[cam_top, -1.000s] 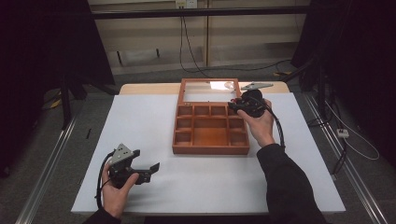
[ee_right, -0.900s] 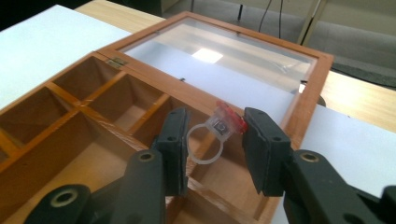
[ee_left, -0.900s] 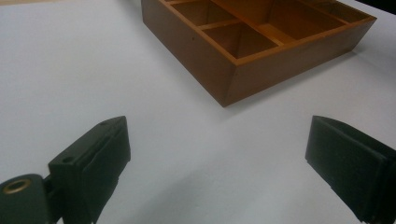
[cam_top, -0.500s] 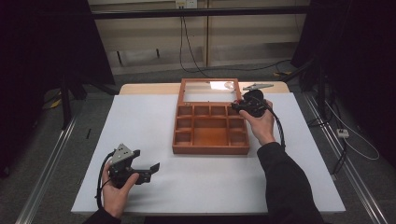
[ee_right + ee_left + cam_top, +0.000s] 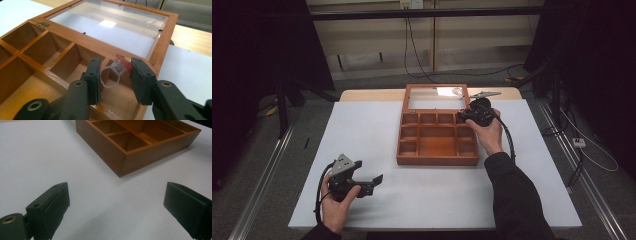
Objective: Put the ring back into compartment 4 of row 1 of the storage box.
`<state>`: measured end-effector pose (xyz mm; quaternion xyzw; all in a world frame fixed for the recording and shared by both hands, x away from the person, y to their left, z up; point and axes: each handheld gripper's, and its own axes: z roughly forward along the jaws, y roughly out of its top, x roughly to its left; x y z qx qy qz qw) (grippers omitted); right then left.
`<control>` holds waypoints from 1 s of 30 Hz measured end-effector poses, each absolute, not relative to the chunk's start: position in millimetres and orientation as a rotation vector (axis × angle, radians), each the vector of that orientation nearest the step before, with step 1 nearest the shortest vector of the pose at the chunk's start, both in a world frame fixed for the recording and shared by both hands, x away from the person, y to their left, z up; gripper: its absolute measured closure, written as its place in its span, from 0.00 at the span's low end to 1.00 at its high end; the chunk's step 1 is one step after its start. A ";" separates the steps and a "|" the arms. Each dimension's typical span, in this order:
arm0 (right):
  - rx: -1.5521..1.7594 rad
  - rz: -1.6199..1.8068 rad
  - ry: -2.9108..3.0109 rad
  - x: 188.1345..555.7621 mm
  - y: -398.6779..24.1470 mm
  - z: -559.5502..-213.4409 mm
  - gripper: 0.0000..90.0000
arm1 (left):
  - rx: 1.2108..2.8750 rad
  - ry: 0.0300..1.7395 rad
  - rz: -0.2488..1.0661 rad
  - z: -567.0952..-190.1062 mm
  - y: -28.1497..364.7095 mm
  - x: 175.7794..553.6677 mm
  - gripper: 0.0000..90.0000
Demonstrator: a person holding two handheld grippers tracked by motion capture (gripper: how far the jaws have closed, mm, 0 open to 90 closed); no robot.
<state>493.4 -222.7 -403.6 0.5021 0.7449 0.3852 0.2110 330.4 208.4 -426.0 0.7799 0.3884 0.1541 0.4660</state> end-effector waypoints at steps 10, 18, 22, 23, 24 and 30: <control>1.427 1.034 2.061 496.4 -228.9 -413.9 0.69 | 1.918 0.960 0.376 -427.4 208.3 332.0 0.07; 1.424 1.044 2.065 499.1 -230.7 -416.9 0.68 | 1.929 0.961 0.370 -428.5 208.2 333.1 0.07; 1.419 1.054 2.063 498.9 -228.2 -416.2 0.68 | 1.932 0.960 0.372 -428.2 208.0 332.5 0.07; 1.416 1.050 2.062 498.9 -227.6 -416.1 0.67 | 1.922 0.964 0.371 -428.3 207.7 332.1 0.07; 1.416 1.048 2.065 499.1 -227.1 -416.6 0.66 | 1.917 0.963 0.371 -428.5 207.7 332.1 0.07; 1.402 1.051 2.051 495.9 -224.6 -412.6 0.50 | 1.918 0.965 0.371 -428.3 208.1 332.0 0.07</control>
